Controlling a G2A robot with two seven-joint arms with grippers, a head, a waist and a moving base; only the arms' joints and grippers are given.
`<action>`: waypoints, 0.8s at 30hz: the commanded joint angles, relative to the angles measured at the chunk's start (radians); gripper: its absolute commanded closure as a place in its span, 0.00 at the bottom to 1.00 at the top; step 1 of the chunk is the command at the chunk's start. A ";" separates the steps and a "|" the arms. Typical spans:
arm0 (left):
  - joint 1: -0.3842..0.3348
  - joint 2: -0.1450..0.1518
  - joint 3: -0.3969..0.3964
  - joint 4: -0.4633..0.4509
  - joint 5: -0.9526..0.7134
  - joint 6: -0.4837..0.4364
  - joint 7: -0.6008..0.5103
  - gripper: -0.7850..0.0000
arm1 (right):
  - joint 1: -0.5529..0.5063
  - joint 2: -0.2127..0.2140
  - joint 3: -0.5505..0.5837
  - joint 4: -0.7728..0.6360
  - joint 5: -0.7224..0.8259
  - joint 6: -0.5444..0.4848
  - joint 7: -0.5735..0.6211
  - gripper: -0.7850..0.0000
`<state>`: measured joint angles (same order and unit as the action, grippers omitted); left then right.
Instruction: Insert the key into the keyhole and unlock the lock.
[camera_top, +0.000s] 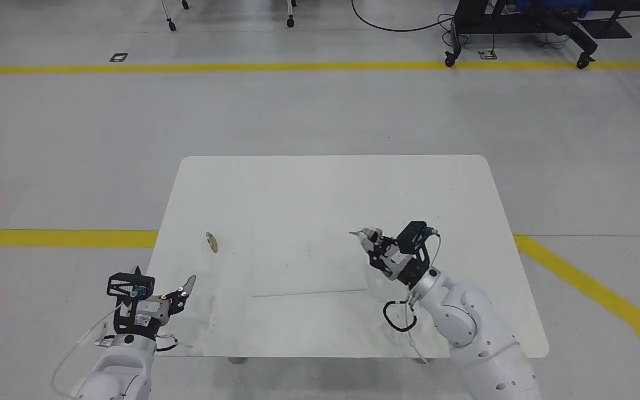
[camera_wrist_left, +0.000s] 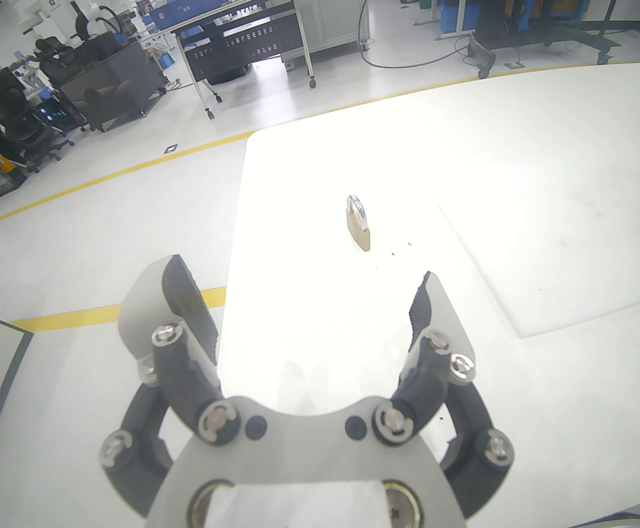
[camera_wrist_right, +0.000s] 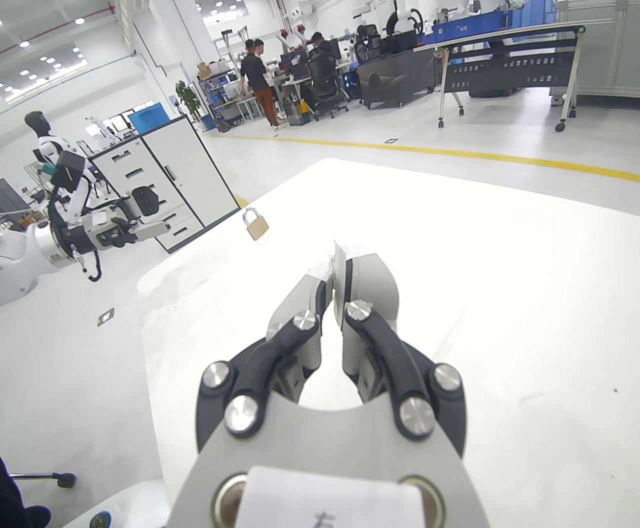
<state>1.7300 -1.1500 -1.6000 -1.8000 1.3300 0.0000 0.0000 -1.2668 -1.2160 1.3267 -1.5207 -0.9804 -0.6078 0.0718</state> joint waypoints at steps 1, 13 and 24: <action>0.000 0.000 0.000 0.000 0.000 0.000 0.000 0.00 | 0.000 0.000 0.001 0.000 0.000 0.000 0.001 1.00; 0.002 -0.001 -0.003 -0.007 0.026 0.025 0.023 0.00 | 0.000 0.000 0.001 0.000 0.000 0.000 0.001 1.00; -0.055 0.018 -0.052 0.000 -0.595 -0.542 -0.332 0.00 | 0.000 0.000 0.001 0.000 0.000 0.000 0.001 1.00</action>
<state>1.6994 -1.1363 -1.6558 -1.8100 0.8430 -0.4487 -0.2332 -1.2670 -1.2158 1.3273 -1.5210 -0.9807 -0.6076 0.0729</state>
